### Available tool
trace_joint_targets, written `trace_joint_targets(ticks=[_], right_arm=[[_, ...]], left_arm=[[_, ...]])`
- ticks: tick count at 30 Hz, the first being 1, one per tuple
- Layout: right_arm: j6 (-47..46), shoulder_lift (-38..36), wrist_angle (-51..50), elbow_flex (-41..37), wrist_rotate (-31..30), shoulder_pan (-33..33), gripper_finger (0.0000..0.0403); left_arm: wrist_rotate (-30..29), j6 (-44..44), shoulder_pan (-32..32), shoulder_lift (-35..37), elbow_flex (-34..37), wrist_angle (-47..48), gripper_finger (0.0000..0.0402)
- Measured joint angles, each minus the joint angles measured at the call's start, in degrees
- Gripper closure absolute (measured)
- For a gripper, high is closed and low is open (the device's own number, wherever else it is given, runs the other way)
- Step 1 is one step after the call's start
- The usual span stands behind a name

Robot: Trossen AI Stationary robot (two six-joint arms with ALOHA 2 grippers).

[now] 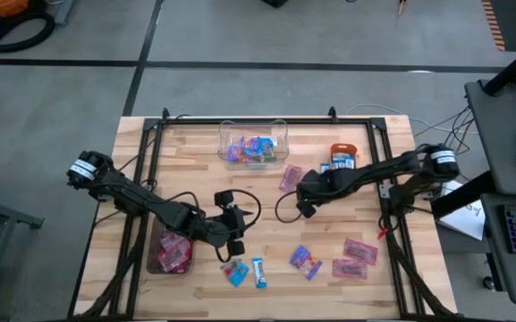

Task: Sort candy
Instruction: Put the white chocolate into the orange bin

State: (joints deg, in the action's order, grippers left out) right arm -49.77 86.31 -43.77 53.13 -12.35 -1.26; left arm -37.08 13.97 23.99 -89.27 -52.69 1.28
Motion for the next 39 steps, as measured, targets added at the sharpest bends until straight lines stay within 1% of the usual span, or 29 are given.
trace_joint_targets(ticks=[3, 10, 15, 18, 19, 22, 24, 26, 28, 33, 39], right_arm=[[-0.7, 3.3, 0.0, 0.0, -2.3, 0.0, 0.0391], [-1.3, 7.6, 0.3, 0.0, -2.2, 0.1, 0.0391], [-1.3, 7.6, 0.5, 0.0, -0.8, -0.3, 0.0391], [-0.1, 7.0, 0.5, 0.0, 3.1, -1.1, 0.0391], [0.0, 6.7, 0.3, 0.0, 3.4, -1.7, 0.0391], [-2.1, 4.8, 0.1, 0.0, 0.2, -3.0, 0.0391], [-3.9, 3.6, 0.1, 0.4, -4.2, -3.0, 0.0391], [-4.6, 3.1, 0.1, 1.1, -9.9, -2.7, 0.0391], [-4.4, 3.1, 0.1, 1.6, -13.0, -1.8, 0.0391], [-3.2, 5.7, -0.3, 1.9, -13.3, 0.9, 0.0391], [-2.7, 10.6, -0.7, 1.9, -13.2, 1.0, 0.0391]], left_arm=[[0.0, -0.6, 0.0, 0.0, 0.0, 0.0, 0.0284], [0.0, -1.0, 0.0, 0.0, 0.0, 0.0, 0.0283], [0.0, -0.9, 0.0, 0.0, 0.0, -0.1, 0.0284], [0.0, -0.9, 0.0, 0.0, 0.0, 0.0, 0.0284], [0.0, -0.9, 0.0, 0.0, 0.0, -0.1, 0.0284], [0.0, -0.9, 0.0, 0.0, 0.0, -0.1, 0.0284], [0.0, -1.1, -0.1, 0.0, 0.0, -0.4, 0.0284], [0.0, -1.5, -0.1, 0.0, 0.0, -1.0, 0.0284], [0.0, -1.7, -0.2, 0.0, 0.0, -1.4, 0.0284], [0.0, -1.5, -0.2, 0.0, 0.0, -1.3, 0.0284], [0.0, -1.5, -0.2, 0.0, 0.0, -1.3, 0.0284]])
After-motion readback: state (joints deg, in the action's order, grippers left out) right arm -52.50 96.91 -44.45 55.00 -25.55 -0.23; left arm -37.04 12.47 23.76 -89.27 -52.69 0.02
